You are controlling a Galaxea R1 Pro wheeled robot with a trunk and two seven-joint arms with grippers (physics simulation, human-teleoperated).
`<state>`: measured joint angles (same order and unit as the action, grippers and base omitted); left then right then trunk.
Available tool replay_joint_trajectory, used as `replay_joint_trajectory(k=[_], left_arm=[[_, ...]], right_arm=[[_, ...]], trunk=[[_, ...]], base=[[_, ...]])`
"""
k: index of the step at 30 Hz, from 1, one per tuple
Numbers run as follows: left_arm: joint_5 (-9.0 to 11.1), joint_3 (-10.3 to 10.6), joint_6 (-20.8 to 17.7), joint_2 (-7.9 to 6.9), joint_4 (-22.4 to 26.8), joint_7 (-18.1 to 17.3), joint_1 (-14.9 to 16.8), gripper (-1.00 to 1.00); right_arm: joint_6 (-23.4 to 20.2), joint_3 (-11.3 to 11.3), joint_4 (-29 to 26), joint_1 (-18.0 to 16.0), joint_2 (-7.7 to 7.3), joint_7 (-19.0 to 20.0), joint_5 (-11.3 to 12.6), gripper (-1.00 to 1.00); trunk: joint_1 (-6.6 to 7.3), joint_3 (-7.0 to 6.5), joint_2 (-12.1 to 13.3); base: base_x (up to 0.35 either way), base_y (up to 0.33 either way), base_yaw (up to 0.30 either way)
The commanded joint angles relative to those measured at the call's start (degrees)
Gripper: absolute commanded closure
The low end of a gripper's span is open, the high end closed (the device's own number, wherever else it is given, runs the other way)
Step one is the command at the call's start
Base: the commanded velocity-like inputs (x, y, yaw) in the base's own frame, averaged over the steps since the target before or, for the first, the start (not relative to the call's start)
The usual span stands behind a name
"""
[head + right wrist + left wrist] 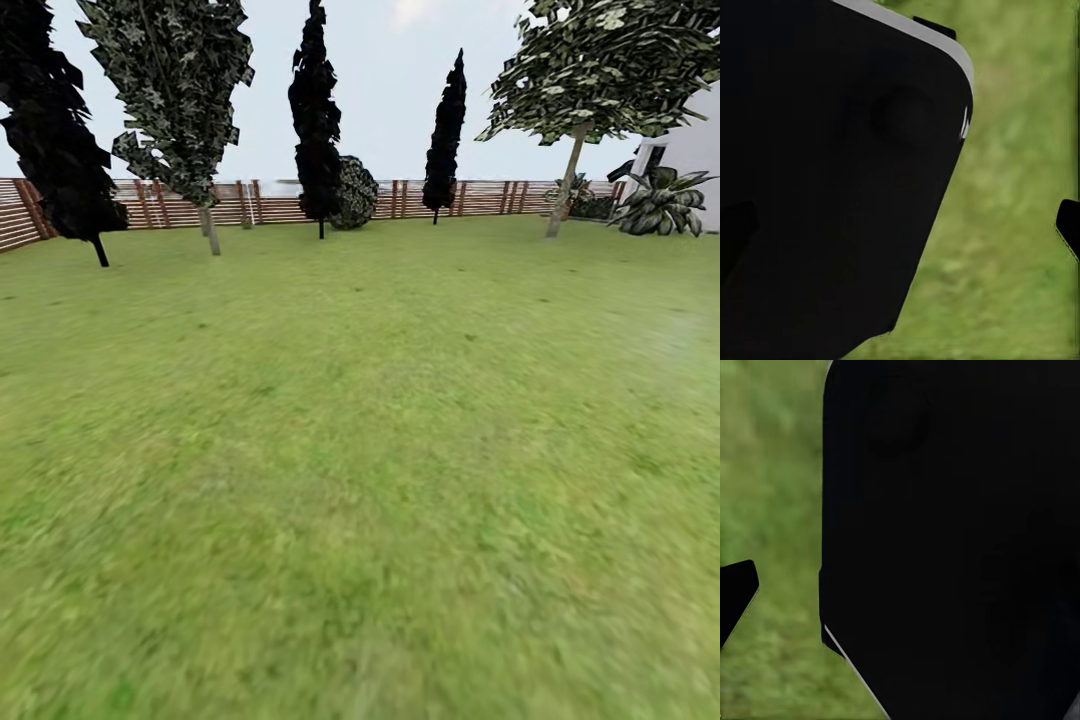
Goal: Take the three Easter eggs out of the wicker basket on the lawn in the garden, then place them on the lawn next to a single tree (choose any tree) so that all three eggs are next to the same tree and none are left in the basket.
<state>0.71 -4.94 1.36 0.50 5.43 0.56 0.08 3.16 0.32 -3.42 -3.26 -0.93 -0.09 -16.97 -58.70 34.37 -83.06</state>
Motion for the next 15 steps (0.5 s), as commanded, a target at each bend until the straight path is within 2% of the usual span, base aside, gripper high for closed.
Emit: replay_joint_trajectory(k=[1, 15], left_arm=[[0.1, -0.4, 0.1, 0.03, 0.0, 0.1, 0.0, -1.0], [0.1, -0.4, 0.1, 0.03, 0.0, 0.1, 0.0, -1.0]], right_arm=[[0.2, 0.0, 0.1, 0.0, 0.01, 0.0, -0.3, -1.0], [0.2, 0.2, 0.0, 0.0, 0.01, 0.0, -0.5, -1.0]], trunk=[[-0.03, 0.05, 0.0], [-0.03, 0.05, 0.0]], base=[[0.327, 0.0, 0.0], [0.327, 0.0, 0.0]])
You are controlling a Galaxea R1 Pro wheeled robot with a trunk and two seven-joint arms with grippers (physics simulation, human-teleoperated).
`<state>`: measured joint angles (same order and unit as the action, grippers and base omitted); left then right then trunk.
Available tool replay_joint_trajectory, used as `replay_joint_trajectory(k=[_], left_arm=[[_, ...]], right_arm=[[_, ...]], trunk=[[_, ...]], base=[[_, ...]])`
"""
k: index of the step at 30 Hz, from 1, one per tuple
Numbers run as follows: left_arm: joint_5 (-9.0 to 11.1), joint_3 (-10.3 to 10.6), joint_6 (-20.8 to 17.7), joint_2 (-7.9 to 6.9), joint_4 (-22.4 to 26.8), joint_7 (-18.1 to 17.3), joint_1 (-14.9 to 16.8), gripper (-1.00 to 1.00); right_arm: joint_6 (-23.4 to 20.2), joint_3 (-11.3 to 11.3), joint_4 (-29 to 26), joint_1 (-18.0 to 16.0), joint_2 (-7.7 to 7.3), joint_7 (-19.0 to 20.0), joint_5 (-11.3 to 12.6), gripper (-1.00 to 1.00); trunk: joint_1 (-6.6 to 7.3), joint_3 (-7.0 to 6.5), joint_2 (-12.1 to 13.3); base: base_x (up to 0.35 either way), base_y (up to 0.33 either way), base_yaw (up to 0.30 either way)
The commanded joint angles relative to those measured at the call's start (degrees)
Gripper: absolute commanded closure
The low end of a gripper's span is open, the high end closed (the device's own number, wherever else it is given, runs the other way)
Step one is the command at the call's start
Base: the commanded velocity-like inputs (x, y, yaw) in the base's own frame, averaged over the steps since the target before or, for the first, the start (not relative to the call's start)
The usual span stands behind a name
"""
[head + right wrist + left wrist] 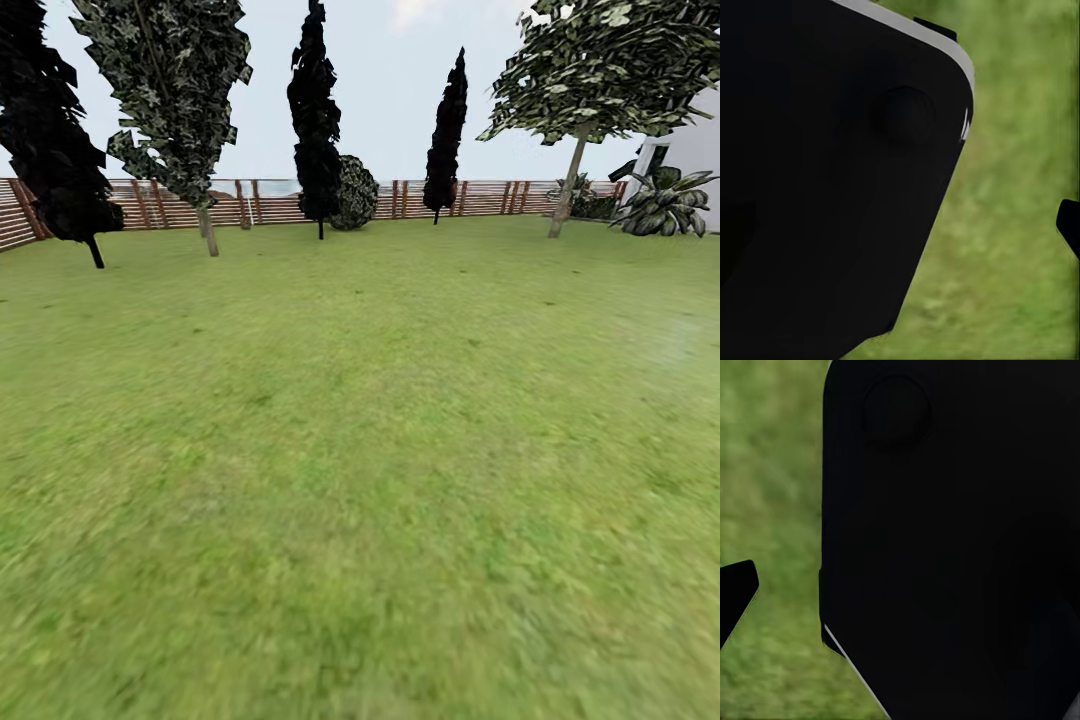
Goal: Take the three Easter eggs out of the wicker basket on the lawn in the garden, then place them on the lawn next to a single tree (choose any tree) so that all three eggs are next to the same tree and none are left in the basket.
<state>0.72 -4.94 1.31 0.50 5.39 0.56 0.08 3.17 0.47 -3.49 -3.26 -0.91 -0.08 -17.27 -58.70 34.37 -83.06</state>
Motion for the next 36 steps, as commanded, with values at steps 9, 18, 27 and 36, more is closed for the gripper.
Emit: replay_joint_trajectory(k=[9, 18, 27, 36], left_arm=[[0.1, -0.5, 0.1, -0.04, 0.0, 0.1, 0.0, -1.0], [0.1, -0.5, 0.1, -0.06, 0.1, 0.1, 0.0, -1.0], [0.1, -0.5, 0.1, -0.06, 0.1, 0.1, 0.0, -1.0], [0.1, -0.5, 0.1, -0.08, 0.0, 0.1, 0.0, -1.0]], right_arm=[[0.1, 0.2, 0.2, 0.0, -0.51, 0.1, -0.7, -1.0], [0.1, 0.1, 0.3, 0.0, -0.43, 0.1, -0.6, -1.0], [0.1, 0.1, 0.3, 0.0, -0.45, 0.1, -0.5, -1.0], [0.2, 0.0, 0.2, 0.0, -0.41, 0.0, 0.1, -1.0]], trunk=[[-0.03, 0.05, 0.0], [-0.03, 0.05, 0.0], [-0.03, 0.05, 0.0], [-0.03, 0.05, 0.0]], base=[[0.327, 0.0, 0.0], [0.327, 0.0, 0.0], [0.327, 0.0, 0.0], [0.327, 0.0, 0.09]])
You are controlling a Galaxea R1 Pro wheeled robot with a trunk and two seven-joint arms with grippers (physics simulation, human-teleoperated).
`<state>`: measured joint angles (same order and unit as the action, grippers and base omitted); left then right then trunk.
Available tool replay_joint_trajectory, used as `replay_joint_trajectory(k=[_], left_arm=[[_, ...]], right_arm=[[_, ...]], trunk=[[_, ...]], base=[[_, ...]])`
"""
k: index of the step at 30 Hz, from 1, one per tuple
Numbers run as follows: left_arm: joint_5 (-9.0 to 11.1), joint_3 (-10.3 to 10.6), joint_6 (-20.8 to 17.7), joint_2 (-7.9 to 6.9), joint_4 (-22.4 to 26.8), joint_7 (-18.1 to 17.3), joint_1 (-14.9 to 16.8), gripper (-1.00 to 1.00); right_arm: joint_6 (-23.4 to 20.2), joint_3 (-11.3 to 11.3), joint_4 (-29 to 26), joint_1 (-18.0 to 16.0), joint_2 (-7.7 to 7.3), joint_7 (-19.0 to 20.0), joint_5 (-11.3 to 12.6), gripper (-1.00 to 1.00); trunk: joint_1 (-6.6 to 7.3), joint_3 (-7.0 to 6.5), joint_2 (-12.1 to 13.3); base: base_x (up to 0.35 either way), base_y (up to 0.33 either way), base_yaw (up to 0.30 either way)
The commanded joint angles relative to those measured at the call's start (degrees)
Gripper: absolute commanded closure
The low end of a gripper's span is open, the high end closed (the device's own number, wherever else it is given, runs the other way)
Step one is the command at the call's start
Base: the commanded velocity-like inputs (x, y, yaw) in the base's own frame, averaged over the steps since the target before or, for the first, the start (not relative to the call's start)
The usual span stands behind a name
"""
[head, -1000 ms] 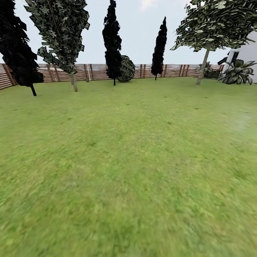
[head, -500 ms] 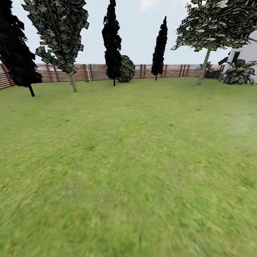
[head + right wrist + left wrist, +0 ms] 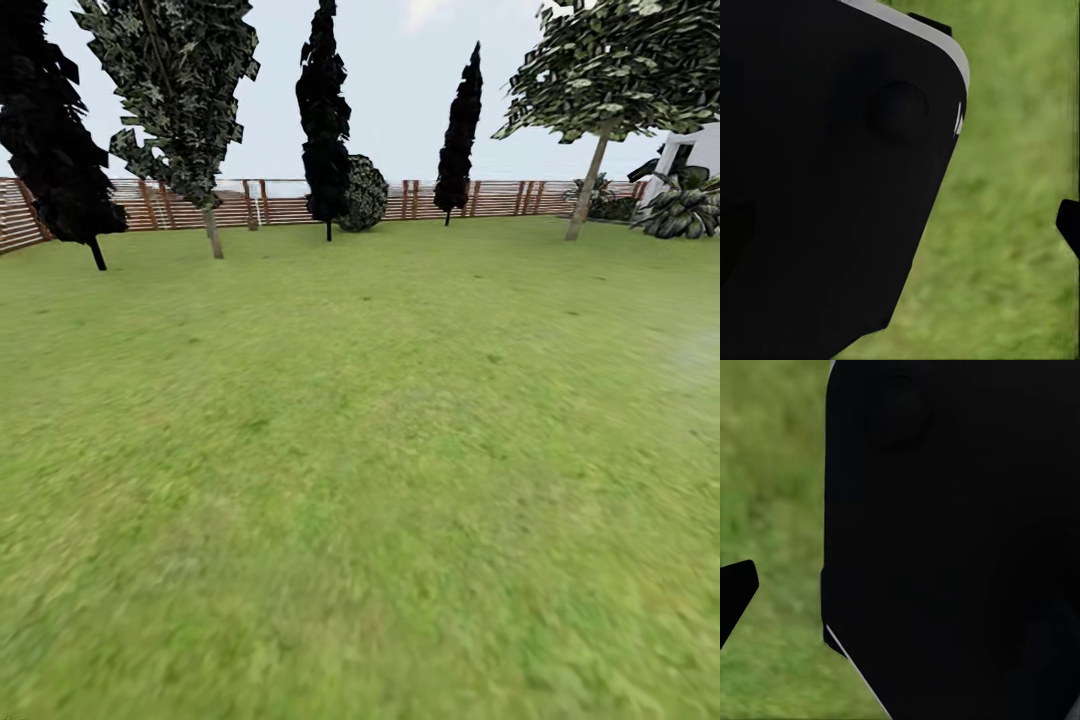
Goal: Take the three Easter eggs out of the wicker basket on the lawn in the garden, then place them on the lawn next to a single tree (choose any tree) so that all three eggs are next to the same tree and none are left in the basket.
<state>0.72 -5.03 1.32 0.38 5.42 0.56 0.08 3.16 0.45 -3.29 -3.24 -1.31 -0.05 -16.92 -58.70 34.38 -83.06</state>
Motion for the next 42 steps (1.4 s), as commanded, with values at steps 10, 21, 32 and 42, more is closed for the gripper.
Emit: replay_joint_trajectory(k=[10, 21, 32, 42], left_arm=[[0.1, -0.4, 0.1, -0.02, 0.0, 0.1, 0.0, -1.0], [0.1, -0.4, 0.1, -0.03, 0.0, 0.1, 0.0, -1.0], [0.1, -0.4, 0.1, -0.03, 0.0, 0.1, 0.0, -1.0], [0.1, -0.4, 0.1, -0.03, 0.0, 0.1, 0.0, -1.0]], right_arm=[[0.1, 0.3, 0.0, 0.0, -0.23, -0.1, -0.9, -1.0], [1.7, 0.1, -0.4, 0.0, 0.21, -0.1, -0.8, -1.0], [1.8, 0.1, -0.2, 0.0, 0.26, -0.1, -0.9, -1.0], [1.8, 0.2, -0.2, 0.0, 0.25, -0.1, -0.9, -1.0]], trunk=[[-0.03, 0.04, 0.0], [-0.03, 0.04, 0.0], [-0.03, 0.04, 0.0], [-0.03, 0.04, 0.0]], base=[[0.327, 0.0, 0.108], [0.327, 0.0, 0.0], [0.327, 0.0, 0.138], [0.327, 0.0, 0.239]])
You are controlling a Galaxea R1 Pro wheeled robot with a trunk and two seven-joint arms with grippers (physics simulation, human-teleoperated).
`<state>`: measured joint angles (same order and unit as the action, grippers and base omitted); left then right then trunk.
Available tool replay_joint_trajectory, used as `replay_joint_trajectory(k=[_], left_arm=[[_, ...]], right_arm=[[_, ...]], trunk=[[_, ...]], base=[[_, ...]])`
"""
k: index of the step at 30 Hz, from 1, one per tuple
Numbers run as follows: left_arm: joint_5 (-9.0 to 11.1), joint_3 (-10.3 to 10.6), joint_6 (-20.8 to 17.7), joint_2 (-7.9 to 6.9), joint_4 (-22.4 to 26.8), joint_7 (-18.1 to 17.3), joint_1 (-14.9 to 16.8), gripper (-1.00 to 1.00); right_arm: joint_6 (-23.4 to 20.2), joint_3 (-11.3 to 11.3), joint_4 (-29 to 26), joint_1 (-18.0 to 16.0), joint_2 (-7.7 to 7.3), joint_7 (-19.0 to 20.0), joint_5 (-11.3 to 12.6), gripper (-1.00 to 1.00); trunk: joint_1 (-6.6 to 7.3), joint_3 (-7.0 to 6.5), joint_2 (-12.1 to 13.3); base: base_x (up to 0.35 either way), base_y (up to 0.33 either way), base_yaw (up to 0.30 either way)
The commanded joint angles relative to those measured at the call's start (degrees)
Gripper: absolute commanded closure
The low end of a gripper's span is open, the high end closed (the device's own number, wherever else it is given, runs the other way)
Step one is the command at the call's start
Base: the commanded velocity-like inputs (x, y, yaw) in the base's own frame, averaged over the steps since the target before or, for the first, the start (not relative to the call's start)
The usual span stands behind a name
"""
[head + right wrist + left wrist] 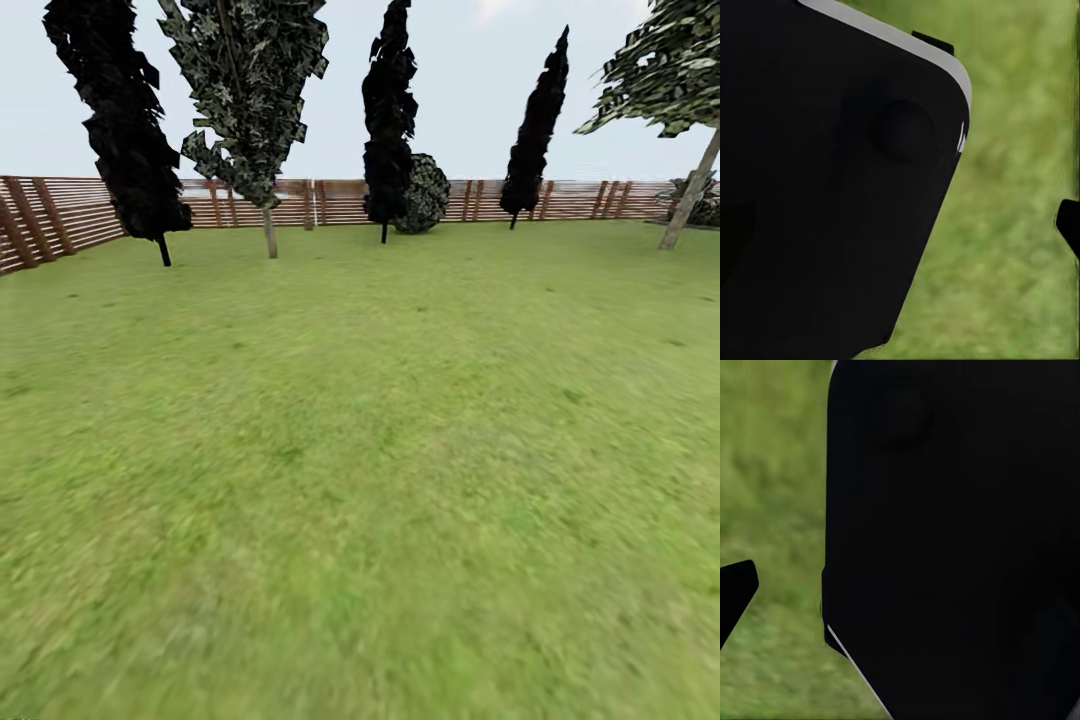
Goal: Take the three Easter eggs out of the wicker basket on the lawn in the garden, then place them on the lawn next to a single tree (choose any tree) so that all three eggs are next to the same tree and none are left in the basket.
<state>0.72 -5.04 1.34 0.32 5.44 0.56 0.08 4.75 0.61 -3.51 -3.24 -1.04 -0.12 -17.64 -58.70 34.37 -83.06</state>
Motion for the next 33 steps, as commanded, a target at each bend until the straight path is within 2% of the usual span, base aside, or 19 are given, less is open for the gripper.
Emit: replay_joint_trajectory(k=[1, 33], left_arm=[[0.1, -0.4, 0.1, 0.03, 0.0, 0.1, 0.0, -1.0], [0.1, -0.4, 0.1, 0.03, 0.0, 0.1, 0.0, -1.0]], right_arm=[[0.2, 0.0, 0.0, 0.0, -0.01, 0.0, -0.2, -1.0], [0.2, -0.1, 0.1, -0.1, 0.01, 0.0, 0.3, -1.0]], trunk=[[-0.03, 0.04, 0.0], [-0.03, 0.04, 0.0]], base=[[0.327, 0.0, 0.085], [0.327, 0.0, 0.004]])
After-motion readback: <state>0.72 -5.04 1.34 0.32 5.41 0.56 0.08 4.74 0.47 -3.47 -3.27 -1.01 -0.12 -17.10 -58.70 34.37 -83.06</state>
